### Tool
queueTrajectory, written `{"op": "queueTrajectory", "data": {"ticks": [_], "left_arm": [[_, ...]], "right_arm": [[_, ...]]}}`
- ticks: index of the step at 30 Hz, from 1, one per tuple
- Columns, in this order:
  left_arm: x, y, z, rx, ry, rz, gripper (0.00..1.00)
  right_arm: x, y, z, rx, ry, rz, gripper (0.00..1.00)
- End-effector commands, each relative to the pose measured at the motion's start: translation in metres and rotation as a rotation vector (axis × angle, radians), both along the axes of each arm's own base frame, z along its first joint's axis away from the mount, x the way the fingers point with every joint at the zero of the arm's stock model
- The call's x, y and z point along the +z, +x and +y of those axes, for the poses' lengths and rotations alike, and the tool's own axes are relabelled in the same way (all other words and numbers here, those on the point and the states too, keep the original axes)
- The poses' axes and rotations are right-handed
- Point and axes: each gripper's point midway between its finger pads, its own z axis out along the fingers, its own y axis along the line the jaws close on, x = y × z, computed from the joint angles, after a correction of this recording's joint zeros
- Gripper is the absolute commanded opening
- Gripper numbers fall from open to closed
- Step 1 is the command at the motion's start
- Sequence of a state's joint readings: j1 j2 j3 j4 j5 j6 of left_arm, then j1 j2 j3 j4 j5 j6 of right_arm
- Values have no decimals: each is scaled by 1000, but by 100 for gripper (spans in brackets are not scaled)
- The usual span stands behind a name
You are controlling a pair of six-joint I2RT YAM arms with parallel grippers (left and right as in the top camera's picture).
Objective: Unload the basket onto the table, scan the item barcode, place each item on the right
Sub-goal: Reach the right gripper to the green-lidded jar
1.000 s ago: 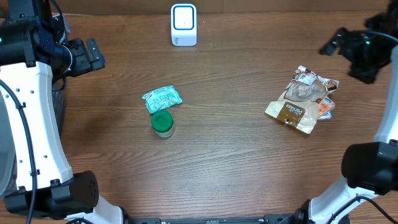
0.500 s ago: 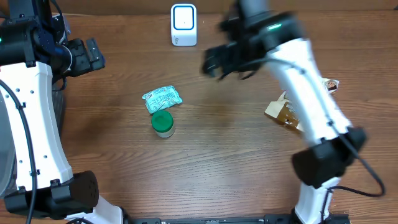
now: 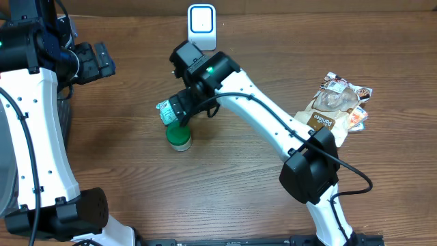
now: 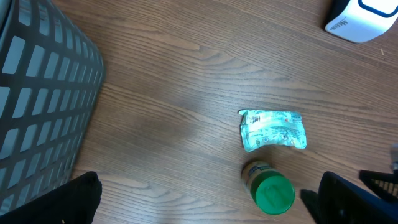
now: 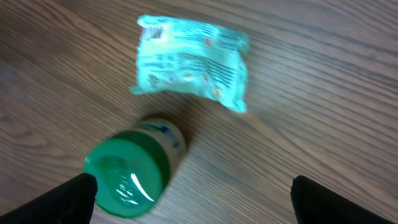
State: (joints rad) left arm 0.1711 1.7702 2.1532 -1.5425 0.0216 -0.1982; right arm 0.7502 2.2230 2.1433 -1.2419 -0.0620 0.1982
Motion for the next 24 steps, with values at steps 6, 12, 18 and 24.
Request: {"op": "queueTrajectory", "data": {"ticks": [6,12,18,24], "left_arm": [[2,1,0,-20,13,-3,100],[2,1,0,-21,12,-3,100],[2,1,0,-21,12,-3,100],[2,1,0,-21,12,-3,100]], "right_arm": [[-25,-12,31,-23,1,13,99],[-43,-31,46,18,-21,34,97],[-56,-47,51,45,-44,55,86],[-75,-54,43,30,-76,87,75]]}}
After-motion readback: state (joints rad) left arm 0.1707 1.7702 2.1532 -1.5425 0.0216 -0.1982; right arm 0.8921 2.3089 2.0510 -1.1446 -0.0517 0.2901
